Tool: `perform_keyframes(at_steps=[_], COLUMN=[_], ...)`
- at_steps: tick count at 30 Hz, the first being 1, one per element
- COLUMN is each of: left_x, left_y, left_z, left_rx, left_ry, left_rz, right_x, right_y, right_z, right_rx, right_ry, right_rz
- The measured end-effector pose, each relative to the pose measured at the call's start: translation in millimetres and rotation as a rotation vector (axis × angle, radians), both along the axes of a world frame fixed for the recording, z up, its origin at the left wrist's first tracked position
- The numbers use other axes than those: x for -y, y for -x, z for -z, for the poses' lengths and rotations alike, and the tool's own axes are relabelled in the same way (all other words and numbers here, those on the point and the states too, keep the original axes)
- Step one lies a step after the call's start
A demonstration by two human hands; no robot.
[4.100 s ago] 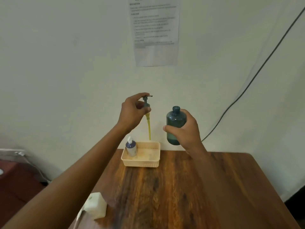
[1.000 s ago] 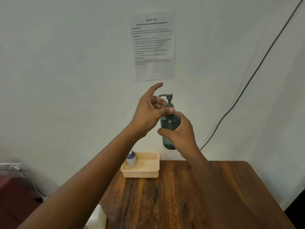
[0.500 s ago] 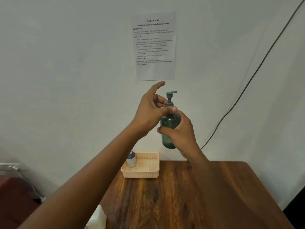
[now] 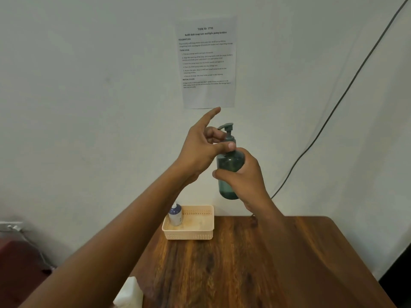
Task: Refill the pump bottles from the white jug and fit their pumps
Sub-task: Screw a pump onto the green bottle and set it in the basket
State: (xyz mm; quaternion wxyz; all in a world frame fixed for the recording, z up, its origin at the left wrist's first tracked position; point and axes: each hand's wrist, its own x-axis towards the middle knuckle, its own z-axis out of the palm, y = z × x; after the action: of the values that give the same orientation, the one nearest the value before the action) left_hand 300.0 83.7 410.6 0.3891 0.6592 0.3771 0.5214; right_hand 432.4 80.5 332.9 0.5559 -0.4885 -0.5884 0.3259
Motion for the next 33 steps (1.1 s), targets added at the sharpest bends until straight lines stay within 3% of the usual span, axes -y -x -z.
perform_keyframes(at_steps=[6, 13, 21, 23, 27, 33], left_x=[-2, 4, -6, -6, -3, -5], left_y=[12, -8, 15, 13, 3, 19], left_z=[-8, -3, -10, -10, -5, -12], left_rx=[-0.027, -0.018, -0.011, -0.047, -0.115, -0.118], left_ry=[0.169, -0.021, 0.17, 0.153, -0.018, 0.044], left_rz=[0.257, -0.147, 0.211, 0.18, -0.082, 0.095], right_x=[0, -2, 0, 0, 0, 5], right_y=[-1, 8, 3, 4, 8, 6], right_z=[0, -7, -4, -5, -6, -6], right_rx=[-0.031, 0.023, -0.05, -0.045, -0.027, -0.085], right_ry=[0.007, -0.037, 0.036, 0.037, 0.021, 0.101], right_rz=[-0.007, 0.026, -0.025, -0.028, -0.017, -0.133])
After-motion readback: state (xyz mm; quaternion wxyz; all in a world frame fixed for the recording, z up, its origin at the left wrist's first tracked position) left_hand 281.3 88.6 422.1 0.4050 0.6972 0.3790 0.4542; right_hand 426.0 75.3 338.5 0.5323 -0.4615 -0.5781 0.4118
